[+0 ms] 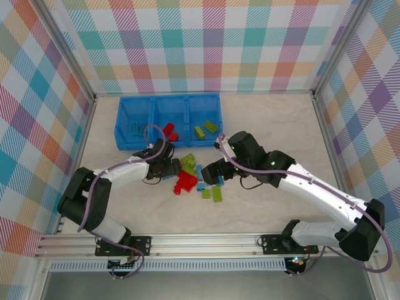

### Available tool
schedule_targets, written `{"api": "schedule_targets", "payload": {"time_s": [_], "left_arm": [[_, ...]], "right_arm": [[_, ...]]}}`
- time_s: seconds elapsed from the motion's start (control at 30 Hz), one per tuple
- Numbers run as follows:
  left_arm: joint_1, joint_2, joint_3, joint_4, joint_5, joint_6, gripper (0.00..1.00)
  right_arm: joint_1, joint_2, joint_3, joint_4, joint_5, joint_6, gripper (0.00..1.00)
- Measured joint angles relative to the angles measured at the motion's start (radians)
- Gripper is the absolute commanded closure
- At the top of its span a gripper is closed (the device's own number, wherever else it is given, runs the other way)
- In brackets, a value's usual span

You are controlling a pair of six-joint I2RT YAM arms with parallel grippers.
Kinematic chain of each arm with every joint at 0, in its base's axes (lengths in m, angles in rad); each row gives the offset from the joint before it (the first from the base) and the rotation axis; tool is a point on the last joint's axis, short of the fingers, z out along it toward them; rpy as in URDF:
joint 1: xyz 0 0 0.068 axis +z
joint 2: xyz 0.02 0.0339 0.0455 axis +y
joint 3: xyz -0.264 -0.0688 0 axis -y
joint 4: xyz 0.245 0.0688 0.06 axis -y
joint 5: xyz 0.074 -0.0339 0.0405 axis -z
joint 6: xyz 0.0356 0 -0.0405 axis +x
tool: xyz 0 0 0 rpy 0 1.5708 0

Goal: Sort the legos into containers by color

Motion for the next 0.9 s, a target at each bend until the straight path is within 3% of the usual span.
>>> {"api": "schedule_targets", "payload": {"time_s": [0.13, 0.6, 0.73, 0.9], "left_arm": [[0.0, 0.003, -0.002, 0.013, 0.019, -0.011, 0.11], [0.0, -0.071, -0.066, -0.014, 0.014, -0.015, 0.44], [0.0, -0.08, -0.066, -0.02, 0.006, -0.014, 0.47], [0.013, -0.217, -0.048, -0.077, -0.04, -0.012, 0.49]], "right_arm": [[0.0, 0.003, 0.0, 0.0, 0.0, 0.0, 0.0], [0.0, 0.014, 0.0, 0.002, -0.017, 0.012, 0.0], [0.0, 0.062, 0.002, -0.017, -0.087, 0.014, 0.0], [0.001, 0.142, 0.007, -0.066, -0.137, 0.024, 0.0]]}}
